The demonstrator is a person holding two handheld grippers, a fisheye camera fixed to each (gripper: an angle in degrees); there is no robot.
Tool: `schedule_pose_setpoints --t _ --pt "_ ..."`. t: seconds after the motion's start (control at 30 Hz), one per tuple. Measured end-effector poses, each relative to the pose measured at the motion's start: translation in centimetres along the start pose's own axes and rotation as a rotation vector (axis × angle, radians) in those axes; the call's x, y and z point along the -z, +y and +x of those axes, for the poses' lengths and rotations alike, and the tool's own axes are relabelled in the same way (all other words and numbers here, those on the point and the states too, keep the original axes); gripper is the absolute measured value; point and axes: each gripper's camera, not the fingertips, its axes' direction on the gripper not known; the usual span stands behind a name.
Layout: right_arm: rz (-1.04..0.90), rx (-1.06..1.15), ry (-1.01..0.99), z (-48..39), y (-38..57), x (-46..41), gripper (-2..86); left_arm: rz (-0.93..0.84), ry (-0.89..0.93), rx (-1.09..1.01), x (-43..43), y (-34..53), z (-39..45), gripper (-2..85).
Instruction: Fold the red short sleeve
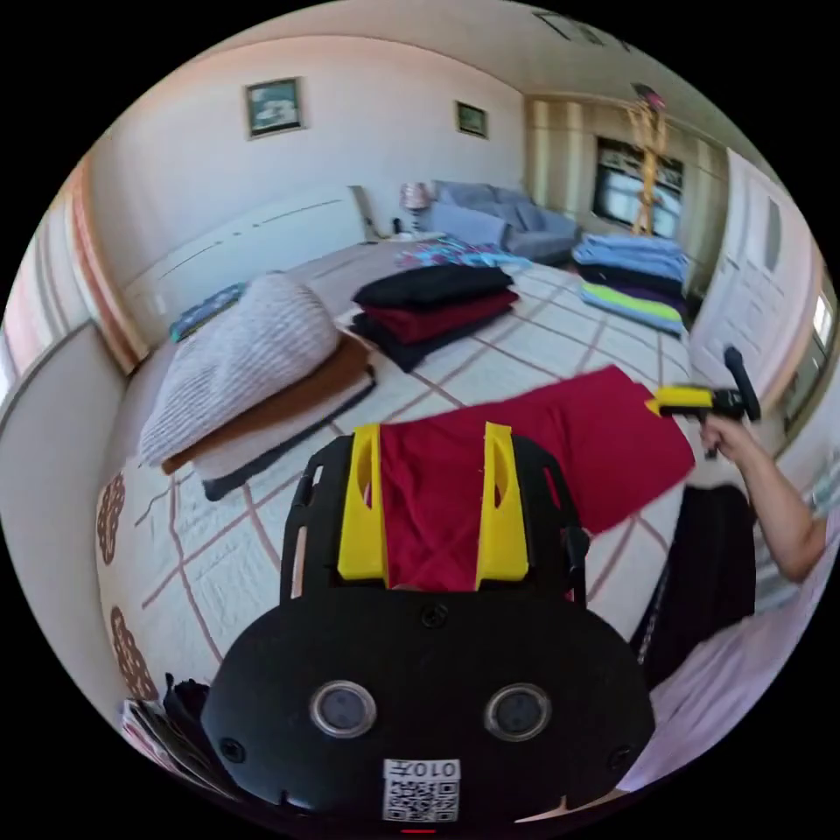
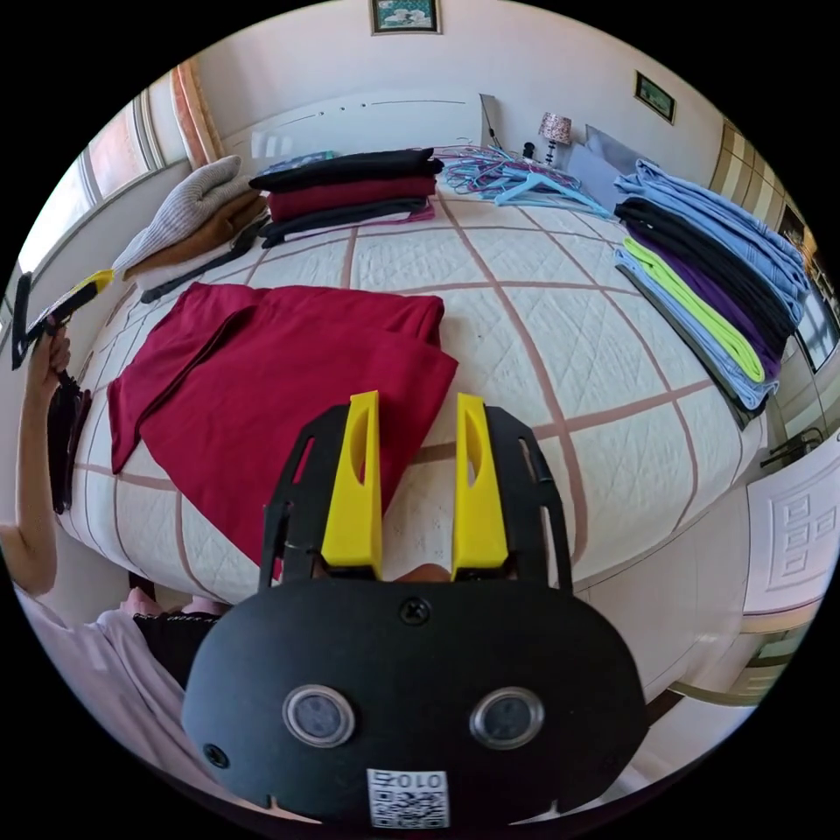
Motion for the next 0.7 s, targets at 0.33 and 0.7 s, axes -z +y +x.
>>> schedule_pose_setpoints --t 0.33,0.7 --pt "0.053 -0.018 0.089 0.3 2.5 2.3 2.1 -0.205 -0.048 -0.214 -4.7 7.1 11.7 9.0" --pt "0.288 0.122 -0.211 0.7 8.3 9.6 1.0 0.09 0.153 0.021 6.1 9.3 3.3 0.7"
